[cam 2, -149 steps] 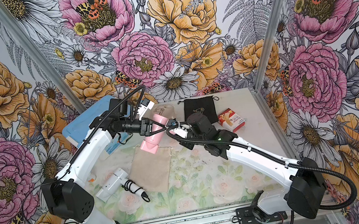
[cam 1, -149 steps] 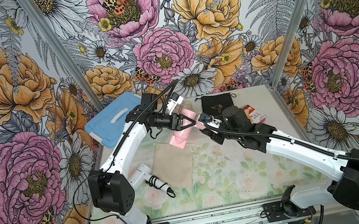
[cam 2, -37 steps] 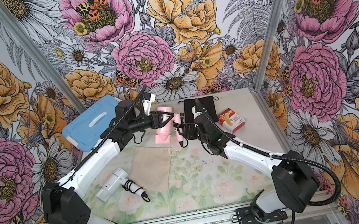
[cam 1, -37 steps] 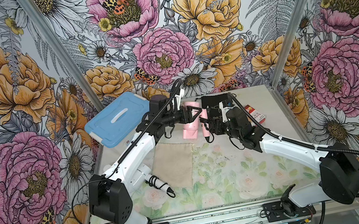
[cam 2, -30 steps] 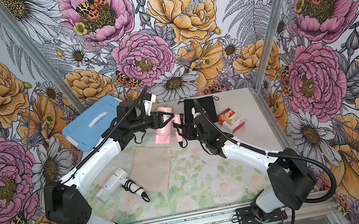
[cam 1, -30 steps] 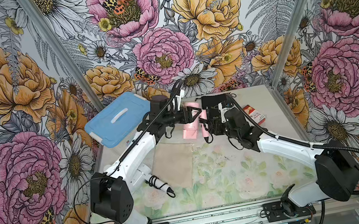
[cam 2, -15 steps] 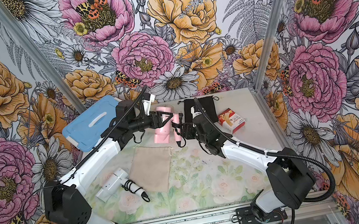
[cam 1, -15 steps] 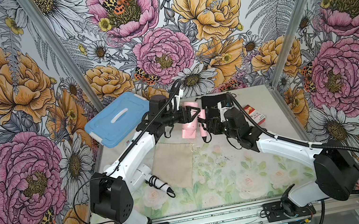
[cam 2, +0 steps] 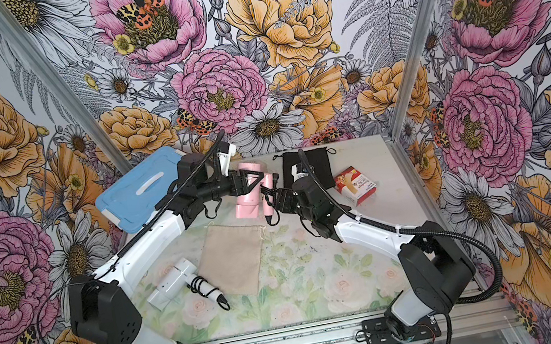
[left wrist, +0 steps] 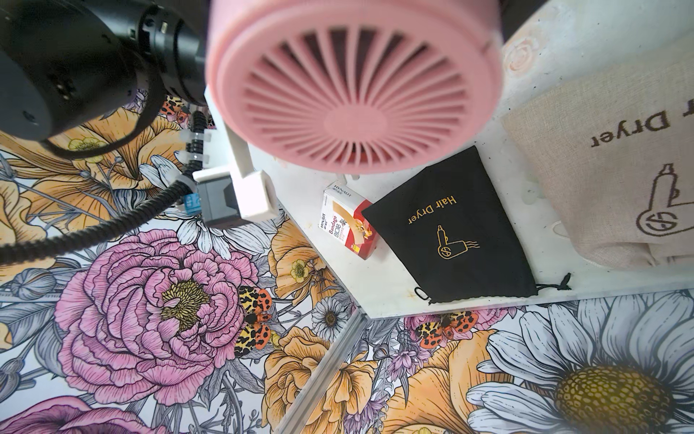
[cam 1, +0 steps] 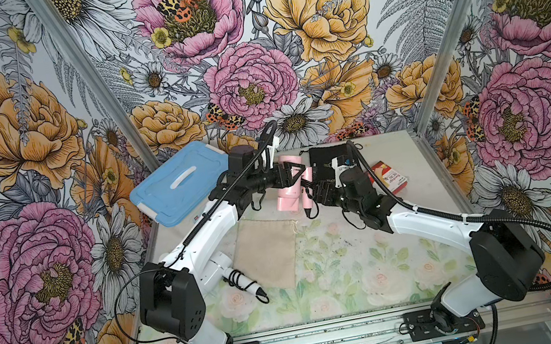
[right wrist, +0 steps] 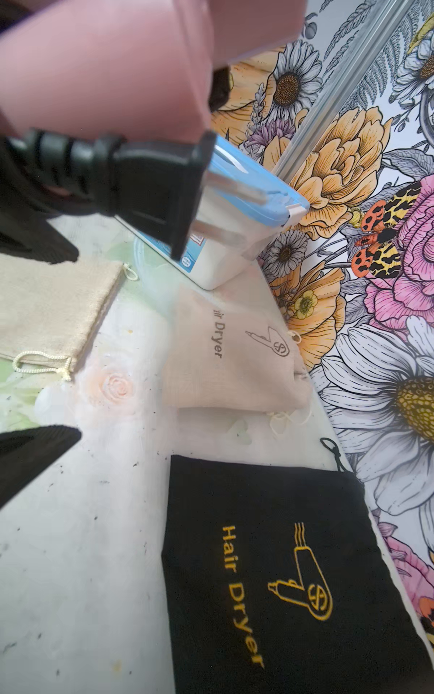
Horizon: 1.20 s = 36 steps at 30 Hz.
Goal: Pack away hair dryers
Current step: Fold the hair dryer, then adjust the hair dryer.
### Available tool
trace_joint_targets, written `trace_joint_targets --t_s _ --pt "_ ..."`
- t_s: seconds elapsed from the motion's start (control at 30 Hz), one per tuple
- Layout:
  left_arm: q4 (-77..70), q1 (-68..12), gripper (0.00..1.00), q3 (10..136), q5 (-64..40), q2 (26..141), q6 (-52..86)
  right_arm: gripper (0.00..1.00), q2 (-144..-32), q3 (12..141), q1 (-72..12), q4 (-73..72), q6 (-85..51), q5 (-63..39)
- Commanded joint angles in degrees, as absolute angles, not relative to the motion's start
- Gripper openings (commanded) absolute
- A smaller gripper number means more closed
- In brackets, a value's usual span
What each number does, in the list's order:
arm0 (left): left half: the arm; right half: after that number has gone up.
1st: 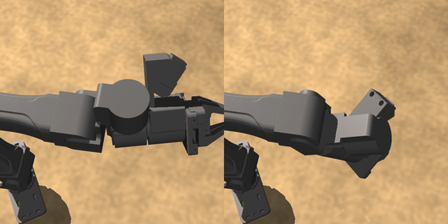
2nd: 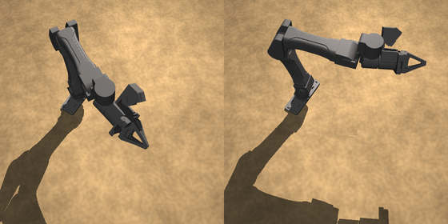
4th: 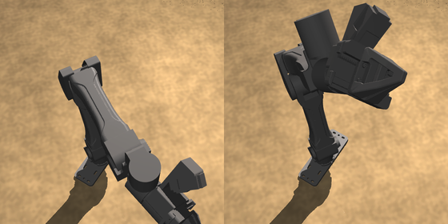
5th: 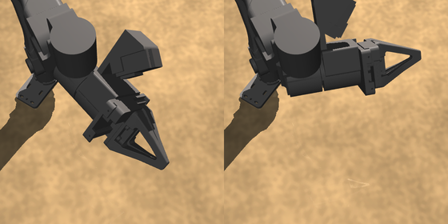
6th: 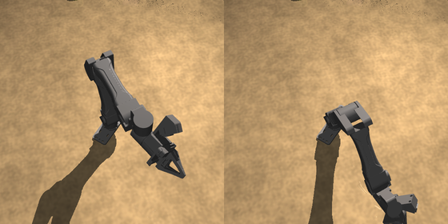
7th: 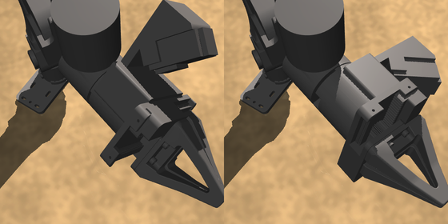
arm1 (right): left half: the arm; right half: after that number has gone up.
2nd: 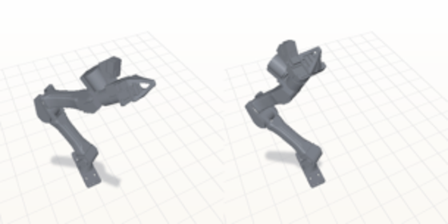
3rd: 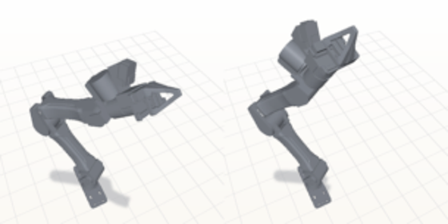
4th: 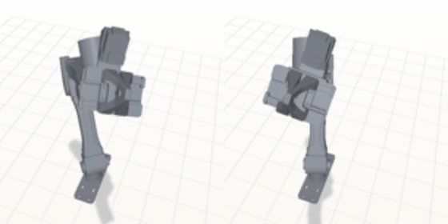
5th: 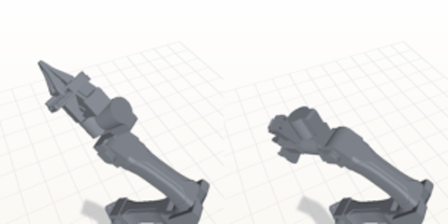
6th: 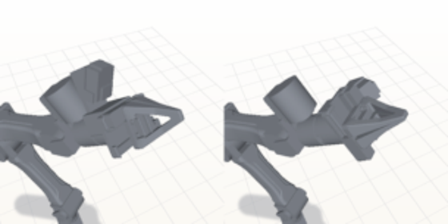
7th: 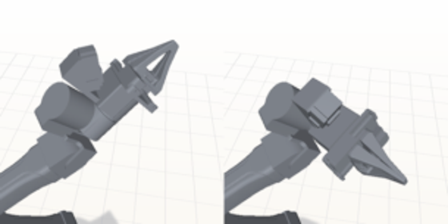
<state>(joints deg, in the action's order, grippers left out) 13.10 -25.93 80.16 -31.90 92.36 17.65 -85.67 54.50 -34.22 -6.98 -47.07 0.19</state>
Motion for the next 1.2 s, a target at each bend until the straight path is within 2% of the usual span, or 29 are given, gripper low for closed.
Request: trace_joint_targets --t_s 0.0,0.2,0.37,0.5,0.83,1.0,1.17 --pt "5.58 -28.23 0.43 82.45 -37.57 92.93 20.65 0.68 -85.3 56.26 -39.0 -18.01 -51.27 -9.58" --pt "5.29 -27.82 0.43 82.35 -37.77 92.84 20.65 0.68 -83.95 55.47 -38.95 -15.15 -52.3 -7.37" --pt "5.81 -26.89 0.44 82.44 -37.88 91.99 20.68 0.69 -80.47 52.26 -36.35 -8.04 -46.48 -3.92" --pt "6.07 -25.83 0.44 82.41 -38.75 91.32 20.96 0.71 -75.86 48.94 -32.36 -3.67 -39.47 -4.93" --pt "-3.88 -22.52 0.46 81.69 -44.58 91.57 30.1 0.81 -63.63 44.64 -27.32 -9.68 -31.56 -16.46" --pt "-10.88 -22.85 0.48 81.87 -47.44 92.77 36.62 0.84 -63.98 45.57 -26.64 -18.64 -33.83 -24.73" --pt "-14.59 -23.98 0.49 82.5 -48.32 93.72 39.87 0.84 -67.96 48.41 -26.33 -24.11 -36.69 -28.0"
